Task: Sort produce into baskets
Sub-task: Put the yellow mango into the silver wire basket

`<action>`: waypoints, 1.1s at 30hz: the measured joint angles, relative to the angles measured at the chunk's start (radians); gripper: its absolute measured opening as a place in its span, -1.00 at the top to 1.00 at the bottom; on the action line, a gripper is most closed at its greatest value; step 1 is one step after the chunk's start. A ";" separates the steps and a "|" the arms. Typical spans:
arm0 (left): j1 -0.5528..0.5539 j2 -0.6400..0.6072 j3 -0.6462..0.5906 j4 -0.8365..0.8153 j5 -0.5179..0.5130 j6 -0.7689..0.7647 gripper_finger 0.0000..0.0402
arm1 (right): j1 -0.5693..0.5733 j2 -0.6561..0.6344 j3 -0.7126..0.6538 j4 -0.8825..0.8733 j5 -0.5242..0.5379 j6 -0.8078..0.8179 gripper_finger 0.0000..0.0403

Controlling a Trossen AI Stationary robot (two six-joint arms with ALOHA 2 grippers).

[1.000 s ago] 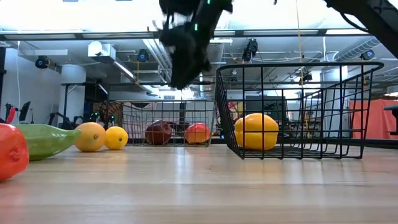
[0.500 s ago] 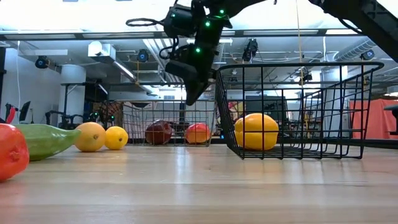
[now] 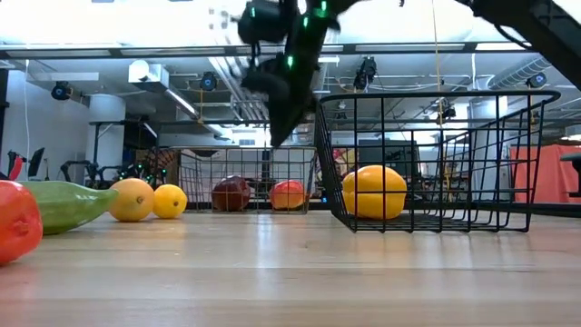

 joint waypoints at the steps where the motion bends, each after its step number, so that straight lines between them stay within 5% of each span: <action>1: 0.000 0.000 0.000 0.000 0.024 -0.014 -0.63 | 0.019 -0.010 0.002 -0.024 0.000 0.000 0.94; 4: 0.001 0.000 0.000 -0.011 0.133 -0.083 -0.63 | 0.083 -0.046 -0.003 -0.071 0.019 0.001 0.94; 9: 0.031 0.000 0.000 -0.113 0.342 -0.309 -0.63 | 0.219 -0.116 -0.018 -0.158 0.204 0.062 0.94; 16: 0.162 0.023 0.000 -0.270 0.741 -0.474 -0.61 | 0.378 -0.272 -0.111 -0.158 0.279 0.165 0.94; 22: 0.287 0.080 0.087 -0.554 1.060 -0.335 -0.54 | 0.468 -0.449 -0.301 -0.068 0.321 0.244 0.94; 27: 0.367 0.152 0.171 -0.806 1.115 -0.066 -0.50 | 0.479 -0.574 -0.502 0.124 0.324 0.253 0.94; 33: 0.503 0.206 0.163 -0.851 1.253 0.230 -0.42 | 0.470 -0.671 -0.665 0.258 0.314 0.226 0.94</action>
